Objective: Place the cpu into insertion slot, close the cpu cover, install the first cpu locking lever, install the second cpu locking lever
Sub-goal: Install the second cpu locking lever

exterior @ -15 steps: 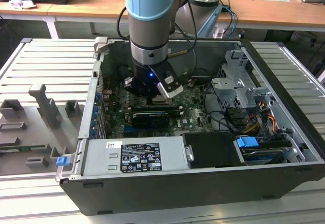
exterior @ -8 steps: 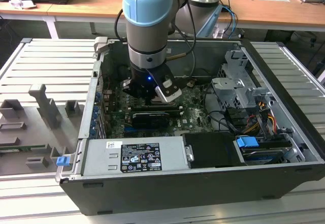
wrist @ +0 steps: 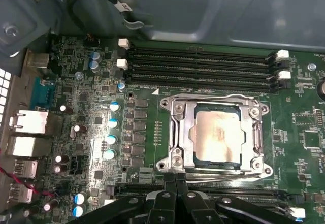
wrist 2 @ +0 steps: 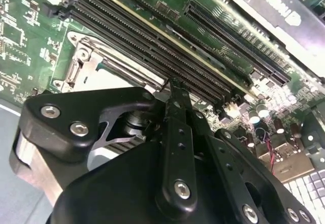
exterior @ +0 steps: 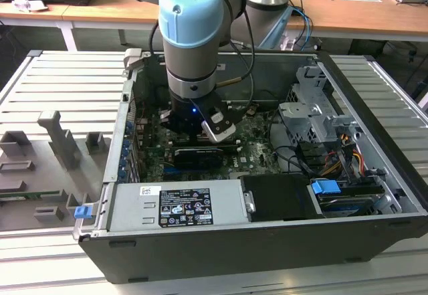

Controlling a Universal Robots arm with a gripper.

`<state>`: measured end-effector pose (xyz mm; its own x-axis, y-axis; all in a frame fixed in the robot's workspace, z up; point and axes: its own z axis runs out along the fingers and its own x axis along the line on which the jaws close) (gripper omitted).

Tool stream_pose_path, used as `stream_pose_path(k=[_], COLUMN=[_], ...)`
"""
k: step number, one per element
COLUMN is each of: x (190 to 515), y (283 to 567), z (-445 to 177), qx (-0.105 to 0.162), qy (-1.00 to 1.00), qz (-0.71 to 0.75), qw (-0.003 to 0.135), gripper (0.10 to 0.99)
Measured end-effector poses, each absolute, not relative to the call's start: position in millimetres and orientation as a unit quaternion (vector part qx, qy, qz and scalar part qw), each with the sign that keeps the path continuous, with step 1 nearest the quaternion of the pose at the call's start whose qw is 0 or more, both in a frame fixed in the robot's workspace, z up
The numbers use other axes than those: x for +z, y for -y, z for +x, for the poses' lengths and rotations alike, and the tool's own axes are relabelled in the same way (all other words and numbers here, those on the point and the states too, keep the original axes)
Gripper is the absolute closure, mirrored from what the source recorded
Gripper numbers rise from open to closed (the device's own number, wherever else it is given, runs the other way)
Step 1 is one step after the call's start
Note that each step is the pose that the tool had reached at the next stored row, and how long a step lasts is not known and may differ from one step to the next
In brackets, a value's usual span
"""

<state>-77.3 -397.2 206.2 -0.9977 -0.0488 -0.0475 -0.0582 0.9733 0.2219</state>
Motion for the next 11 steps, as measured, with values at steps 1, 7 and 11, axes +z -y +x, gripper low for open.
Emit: stream_pose_path(k=[1,7,11], x=[205.6,201.9,199.0], y=[397.1,397.1,397.1], z=[-78.5,-85.6,-86.1], qx=[0.114,0.13,0.138], qy=[-0.993,-0.991,-0.99], qz=[-0.027,-0.027,-0.027], qw=[0.021,0.023,0.024], gripper=[0.98,0.98,0.98])
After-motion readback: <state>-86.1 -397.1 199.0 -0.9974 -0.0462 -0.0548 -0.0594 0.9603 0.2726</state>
